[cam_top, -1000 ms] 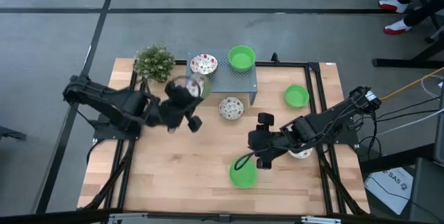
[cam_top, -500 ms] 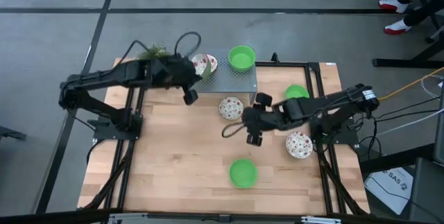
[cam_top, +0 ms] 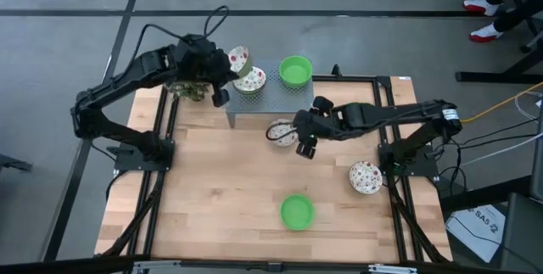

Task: Pick & Place Mini bowls
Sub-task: Stack the green patterned bowl on the green patterned bowl, then stack the green bowl on the green bowl

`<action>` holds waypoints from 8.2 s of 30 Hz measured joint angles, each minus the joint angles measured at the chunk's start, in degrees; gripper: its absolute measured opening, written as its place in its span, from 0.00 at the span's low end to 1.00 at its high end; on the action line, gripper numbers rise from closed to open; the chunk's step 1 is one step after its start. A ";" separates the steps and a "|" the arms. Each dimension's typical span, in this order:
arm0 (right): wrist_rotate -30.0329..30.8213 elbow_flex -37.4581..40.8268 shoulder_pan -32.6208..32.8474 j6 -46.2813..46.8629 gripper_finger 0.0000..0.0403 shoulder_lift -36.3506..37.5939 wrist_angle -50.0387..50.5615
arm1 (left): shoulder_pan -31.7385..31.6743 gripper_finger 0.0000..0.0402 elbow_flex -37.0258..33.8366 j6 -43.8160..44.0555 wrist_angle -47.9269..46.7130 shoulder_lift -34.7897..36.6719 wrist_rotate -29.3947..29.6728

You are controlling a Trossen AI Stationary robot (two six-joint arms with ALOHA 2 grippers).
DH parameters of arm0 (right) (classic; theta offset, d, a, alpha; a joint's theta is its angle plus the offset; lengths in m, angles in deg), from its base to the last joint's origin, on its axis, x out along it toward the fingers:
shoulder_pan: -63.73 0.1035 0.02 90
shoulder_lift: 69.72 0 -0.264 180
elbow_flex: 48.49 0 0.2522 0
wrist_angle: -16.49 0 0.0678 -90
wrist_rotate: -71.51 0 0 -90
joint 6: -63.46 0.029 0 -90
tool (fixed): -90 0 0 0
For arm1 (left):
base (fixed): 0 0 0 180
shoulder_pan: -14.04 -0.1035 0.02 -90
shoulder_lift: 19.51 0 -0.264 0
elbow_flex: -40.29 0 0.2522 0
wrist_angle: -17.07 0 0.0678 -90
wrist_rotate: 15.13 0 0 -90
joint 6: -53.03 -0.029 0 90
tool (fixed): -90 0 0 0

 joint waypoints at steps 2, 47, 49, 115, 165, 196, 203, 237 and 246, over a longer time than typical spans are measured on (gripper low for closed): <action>-0.02 0.00 -1.10 -0.98 0.48 0.00 -0.48 | -1.00 0.01 0.05 -1.57 0.18 -0.58 -1.32; -0.11 0.00 -13.15 -3.10 0.48 0.00 -2.00 | -4.10 0.05 14.89 -21.22 -18.65 -21.31 -7.51; -0.13 0.00 -13.13 -3.08 0.48 0.00 -2.48 | -4.18 0.07 14.89 -21.89 -18.65 -21.31 -7.45; -17.04 0.00 -0.42 -3.03 0.48 0.00 2.62 | 25.74 0.32 14.82 23.01 -7.64 -10.21 9.56; -7.45 0.00 25.49 15.75 0.48 0.04 4.70 | 48.42 0.31 14.87 44.22 -2.34 -22.16 19.74; -3.32 0.00 31.87 21.30 0.48 0.04 6.12 | 49.58 0.31 14.84 36.68 -2.33 -25.34 17.87; -1.43 0.00 34.52 22.84 0.48 0.04 6.06 | 49.58 0.31 14.82 29.10 -2.18 -31.41 14.85; -1.46 0.00 42.84 39.27 0.48 0.04 2.18 | 49.70 0.31 14.84 -24.51 10.35 -51.60 2.81; -1.44 0.00 42.84 39.32 0.48 0.04 2.27 | 50.74 0.31 14.81 -25.65 12.63 -53.97 0.92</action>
